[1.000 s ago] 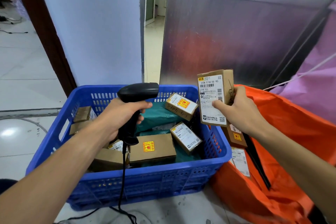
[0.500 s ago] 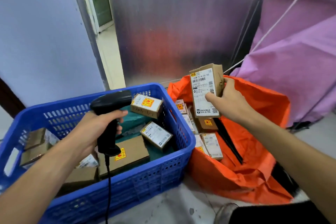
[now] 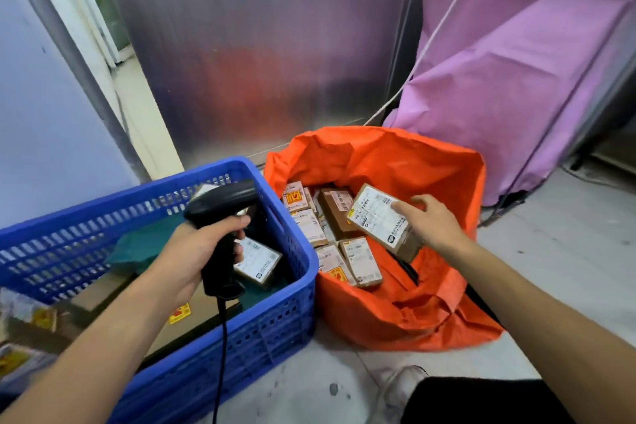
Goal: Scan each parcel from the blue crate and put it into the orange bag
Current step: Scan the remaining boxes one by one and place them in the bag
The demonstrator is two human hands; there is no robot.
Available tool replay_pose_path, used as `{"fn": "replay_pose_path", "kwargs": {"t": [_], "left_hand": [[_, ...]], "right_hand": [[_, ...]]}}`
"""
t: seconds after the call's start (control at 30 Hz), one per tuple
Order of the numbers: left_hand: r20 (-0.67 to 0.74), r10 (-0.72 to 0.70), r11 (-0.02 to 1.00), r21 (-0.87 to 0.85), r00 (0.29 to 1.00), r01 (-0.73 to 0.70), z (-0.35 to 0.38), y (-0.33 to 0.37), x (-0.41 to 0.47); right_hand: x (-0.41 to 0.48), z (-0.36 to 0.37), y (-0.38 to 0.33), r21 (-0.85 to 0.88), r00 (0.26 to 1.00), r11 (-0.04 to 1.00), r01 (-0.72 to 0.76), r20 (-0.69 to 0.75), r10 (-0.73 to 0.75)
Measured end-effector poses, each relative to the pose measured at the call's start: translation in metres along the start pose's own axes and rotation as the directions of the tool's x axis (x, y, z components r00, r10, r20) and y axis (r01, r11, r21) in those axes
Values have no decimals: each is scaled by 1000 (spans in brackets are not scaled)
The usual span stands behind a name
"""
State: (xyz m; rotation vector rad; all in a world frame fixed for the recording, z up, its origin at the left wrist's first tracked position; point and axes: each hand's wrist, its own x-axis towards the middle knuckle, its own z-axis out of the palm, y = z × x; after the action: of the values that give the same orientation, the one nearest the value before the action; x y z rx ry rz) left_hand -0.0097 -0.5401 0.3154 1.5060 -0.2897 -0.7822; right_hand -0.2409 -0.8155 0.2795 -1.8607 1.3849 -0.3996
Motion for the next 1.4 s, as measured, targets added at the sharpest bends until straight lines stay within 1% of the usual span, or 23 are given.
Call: {"fn": "replay_pose_path", "kwargs": {"t": [0.1,0.2,0.3,0.43,0.57,0.63,0.73,0.8,0.9,0.97,1.07,1.1,1.23,1.4], "left_hand": [[39,-28,1000,-3,999,28,15,-7,9],[62,-57,998,12,996,56,29,-16,20],[65,-81,997,19,995,80,37,-22,25],[50,-111,994,14,993,111,42,-27,29],[62,-140,990,-12,988,141,46,-32,37],[71,-150,988,-25,986,152,47,-35,40],[63,-168,985,-25,984,170,45,-39,42],[56,-174,984,-24,983,175,43,-41,44],[65,-177,984,-20,982,178,44,-40,46],[63,-183,983,-10,981,184,45,-39,47],[57,-184,983,-13,981,185,45,-40,49],[55,-186,982,-12,981,187,46,-40,49],[48,-188,982,-7,981,188,43,-42,49],[44,-180,984,-4,983,180,39,-38,47]], "right_hand": [[10,9,28,-130,995,987,-95,19,98],[17,15,42,-245,988,961,-128,56,146],[25,23,47,-284,984,949,-134,77,162],[45,37,53,-231,972,958,-172,118,203],[64,67,85,-75,950,961,-265,150,274],[68,85,104,18,930,941,-337,162,330],[68,105,121,148,911,904,-400,168,376],[70,115,126,181,903,888,-422,175,393],[97,138,150,162,901,892,-422,179,394],[110,149,157,185,913,898,-398,173,369],[85,135,118,161,929,920,-359,154,335],[83,134,117,128,925,921,-368,152,348],[83,131,119,40,883,909,-415,257,392],[81,126,112,44,887,915,-401,266,376]]}}
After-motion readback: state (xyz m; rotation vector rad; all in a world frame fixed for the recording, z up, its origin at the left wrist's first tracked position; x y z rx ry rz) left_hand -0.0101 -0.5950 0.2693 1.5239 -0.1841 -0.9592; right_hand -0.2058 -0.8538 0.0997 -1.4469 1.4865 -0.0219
